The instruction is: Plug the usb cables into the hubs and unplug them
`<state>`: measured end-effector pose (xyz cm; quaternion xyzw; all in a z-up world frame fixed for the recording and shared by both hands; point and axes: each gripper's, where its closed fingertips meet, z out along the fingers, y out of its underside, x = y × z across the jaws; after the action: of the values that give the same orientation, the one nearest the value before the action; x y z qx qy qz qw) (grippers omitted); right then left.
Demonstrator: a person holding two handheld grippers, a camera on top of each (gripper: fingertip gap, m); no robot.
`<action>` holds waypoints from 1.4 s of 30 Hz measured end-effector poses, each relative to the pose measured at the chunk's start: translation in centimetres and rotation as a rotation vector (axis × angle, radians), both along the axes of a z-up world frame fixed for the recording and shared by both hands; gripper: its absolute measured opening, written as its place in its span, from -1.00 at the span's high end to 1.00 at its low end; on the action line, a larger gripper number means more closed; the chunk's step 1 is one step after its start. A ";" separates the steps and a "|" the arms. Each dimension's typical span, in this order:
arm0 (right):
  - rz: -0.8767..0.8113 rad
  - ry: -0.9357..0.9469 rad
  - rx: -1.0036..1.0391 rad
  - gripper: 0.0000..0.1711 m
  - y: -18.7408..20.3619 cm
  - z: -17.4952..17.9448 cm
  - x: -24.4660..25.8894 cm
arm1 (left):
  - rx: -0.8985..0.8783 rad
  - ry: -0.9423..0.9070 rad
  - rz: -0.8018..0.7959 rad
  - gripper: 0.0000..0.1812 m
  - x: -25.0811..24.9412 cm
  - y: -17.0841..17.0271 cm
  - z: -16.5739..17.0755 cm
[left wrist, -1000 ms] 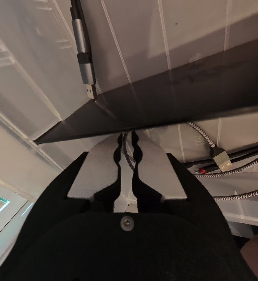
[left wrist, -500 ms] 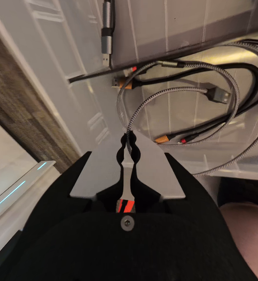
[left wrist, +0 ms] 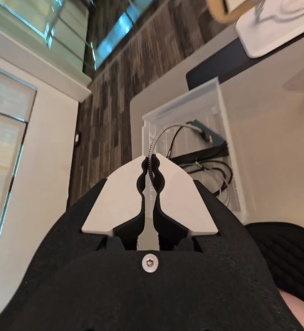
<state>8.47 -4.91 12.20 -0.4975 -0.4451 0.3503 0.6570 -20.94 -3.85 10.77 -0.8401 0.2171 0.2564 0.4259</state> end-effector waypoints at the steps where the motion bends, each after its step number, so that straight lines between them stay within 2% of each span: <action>1: 0.062 -0.002 -0.015 0.39 -1.1 -0.6 -1.9 | 0.036 -0.014 -0.032 0.96 1.3 -0.3 0.7; 5: 0.311 0.042 -0.140 0.38 -6.0 -3.6 -10.0 | 0.107 -0.105 -0.173 0.96 6.6 -1.2 2.3; 8: 0.403 0.038 -0.244 0.31 -8.9 -6.5 -15.7 | 0.106 -0.110 -0.251 0.96 9.1 -1.3 2.4; 11: 0.332 -0.020 -0.223 0.29 -9.4 -9.0 -19.9 | 0.121 -0.131 -0.276 0.96 10.4 -1.5 2.7; 16: 0.218 0.011 -0.257 0.30 -7.9 -10.4 -23.2 | 0.145 -0.236 -0.363 0.96 12.7 -2.5 3.6; 21: 0.273 0.016 -0.363 0.64 -7.7 -11.2 -25.1 | 0.155 -0.273 -0.433 0.96 14.0 -3.1 4.1; 23: 0.312 -0.033 -0.376 0.79 -8.0 -11.4 -25.0 | 0.163 -0.257 -0.429 0.96 13.5 -3.2 4.2; 25: 0.327 -0.040 -0.318 0.95 -8.3 -10.1 -23.8 | 0.232 -0.262 -0.398 0.96 12.2 -3.3 5.3; 29: 0.311 0.016 -0.182 0.95 -8.3 -4.2 -19.6 | 0.402 -0.401 -0.398 0.96 9.9 -4.9 8.8; 32: 0.270 0.090 -0.081 0.95 -8.3 1.1 -15.0 | 0.414 -0.449 -0.461 0.96 9.6 -6.2 9.3; 35: 0.287 0.026 -0.033 0.95 -10.0 3.8 -11.7 | 0.293 -0.533 -0.648 0.97 13.1 -7.7 8.3; 39: 0.162 -0.163 0.070 0.95 -10.9 4.2 -8.7 | 0.253 -0.454 -0.682 0.96 16.3 -7.1 7.2; 42: 0.098 -0.267 0.068 0.95 -11.5 4.2 -6.1 | 0.151 -0.451 -0.782 0.94 19.8 -7.4 5.5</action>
<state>2.40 -16.36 16.35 -0.4947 -0.5638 0.2973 0.5908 -1.17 -11.24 16.28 -0.6965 0.4004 -0.0979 0.5873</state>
